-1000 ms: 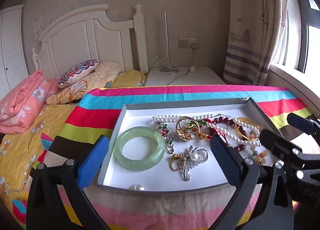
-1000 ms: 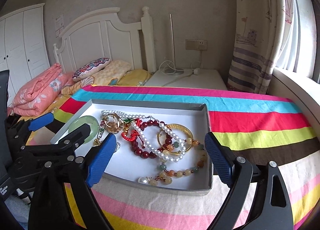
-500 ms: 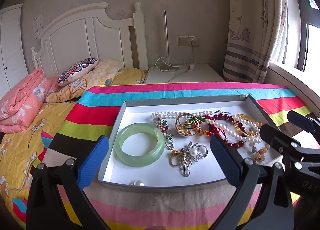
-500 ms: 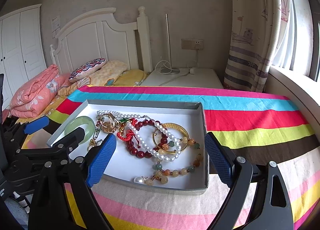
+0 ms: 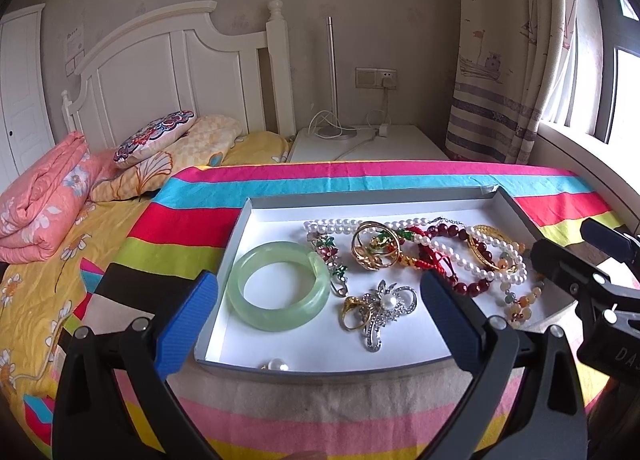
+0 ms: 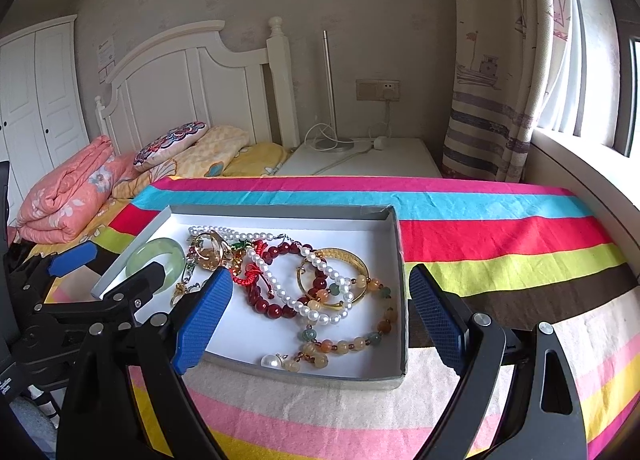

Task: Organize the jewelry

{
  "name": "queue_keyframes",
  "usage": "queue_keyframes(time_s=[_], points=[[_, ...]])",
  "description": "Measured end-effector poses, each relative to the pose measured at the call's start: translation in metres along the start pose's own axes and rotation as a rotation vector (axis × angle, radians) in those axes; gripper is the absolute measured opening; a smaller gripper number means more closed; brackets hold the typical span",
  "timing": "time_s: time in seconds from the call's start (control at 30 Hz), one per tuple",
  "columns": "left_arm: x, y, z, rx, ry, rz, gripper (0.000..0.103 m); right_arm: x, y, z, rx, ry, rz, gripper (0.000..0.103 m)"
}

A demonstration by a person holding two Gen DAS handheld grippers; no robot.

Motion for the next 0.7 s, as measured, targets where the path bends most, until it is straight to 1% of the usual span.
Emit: queue_keyframes(time_s=[0.4, 0.7], points=[[0.0004, -0.0007, 0.0001, 0.0, 0.016, 0.011, 0.1, -0.0069, 0.0012, -0.0006, 0.003, 0.029, -0.017, 0.086], [-0.0009, -0.0011, 0.0008, -0.001, 0.022, 0.018, 0.1, -0.0075, 0.0023, -0.0014, 0.008, 0.032, -0.015, 0.086]])
Point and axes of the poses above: each gripper's, at about its wrist camera, not at the fingertips, and z roughly against the way its jaws point, x to its left, y to its underside, the point moved 9 cm from there along -z, roughly the way its jaws point, and after that the axes turned 11 degrees about -y, right-handed, at the moved point
